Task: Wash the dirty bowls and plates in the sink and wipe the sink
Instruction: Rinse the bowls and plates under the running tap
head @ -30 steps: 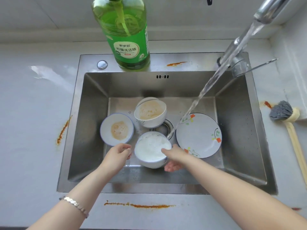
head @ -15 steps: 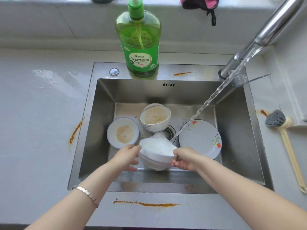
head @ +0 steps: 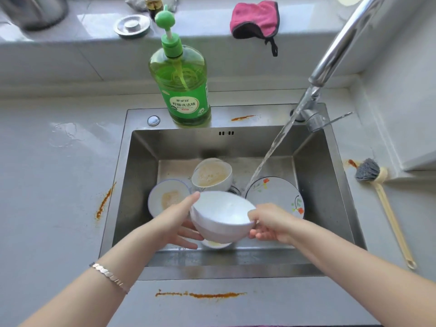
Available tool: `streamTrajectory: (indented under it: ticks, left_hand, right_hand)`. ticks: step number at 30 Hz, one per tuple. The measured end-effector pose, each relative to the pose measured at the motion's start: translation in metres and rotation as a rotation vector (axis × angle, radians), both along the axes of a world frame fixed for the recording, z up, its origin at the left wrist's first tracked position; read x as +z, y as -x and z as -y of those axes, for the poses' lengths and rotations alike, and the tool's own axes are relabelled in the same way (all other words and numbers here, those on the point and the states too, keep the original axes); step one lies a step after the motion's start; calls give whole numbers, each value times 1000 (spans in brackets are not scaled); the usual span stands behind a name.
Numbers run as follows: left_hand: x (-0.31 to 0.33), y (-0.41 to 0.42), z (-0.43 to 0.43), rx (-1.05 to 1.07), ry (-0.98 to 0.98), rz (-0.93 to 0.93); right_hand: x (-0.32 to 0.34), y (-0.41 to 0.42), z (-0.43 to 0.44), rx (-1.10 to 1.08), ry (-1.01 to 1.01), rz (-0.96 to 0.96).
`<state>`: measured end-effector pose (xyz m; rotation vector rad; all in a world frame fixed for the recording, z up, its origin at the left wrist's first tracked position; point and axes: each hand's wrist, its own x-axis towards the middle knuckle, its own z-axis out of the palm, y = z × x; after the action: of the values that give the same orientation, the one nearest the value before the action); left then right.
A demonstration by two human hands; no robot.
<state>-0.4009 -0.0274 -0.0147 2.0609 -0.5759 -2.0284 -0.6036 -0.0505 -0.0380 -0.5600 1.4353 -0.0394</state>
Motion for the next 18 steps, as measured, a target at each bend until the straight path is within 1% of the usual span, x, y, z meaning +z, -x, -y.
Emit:
streamTrajectory:
  ticks: [2,3,5,7,8,10,11,12,13,14,15,17,18]
  left_hand:
    - [2,14,0,104,70,-61]
    - [1,22,1,148,125,-87]
    - [1,42,5,251,248,-124]
    - [1,59,12,349,374,-125]
    - [2,65,16,371,432,-116]
    - [2,74,22,383,532,-102]
    - [3,77,24,382,571,-102]
    - [3,78,25,381,605,-102]
    - [4,80,26,368,643,-95]
    - [4,83,27,339,687,-80]
    - [5,85,28,302,739,-56]
    - [6,85,29,256,843,-21]
    - [7,82,30,249,877,-15]
  right_hand:
    - [12,11,-1,10,237,-25]
    - [18,16,0,3,317,-33]
    - [25,26,5,2,407,-32]
    - [26,33,7,68,519,-75]
    - [25,37,5,175,638,-178]
    - [16,47,3,488,1047,-546]
    - [11,50,1,623,1252,-635]
    - [9,52,1,785,1380,-635]
    - [9,51,2,929,1445,-604]
    - [11,46,3,1044,1399,-533]
    - [16,39,4,1110,1295,-433]
    - [20,25,3,1100,1180,-208]
    - [22,21,3,1093,1197,-104]
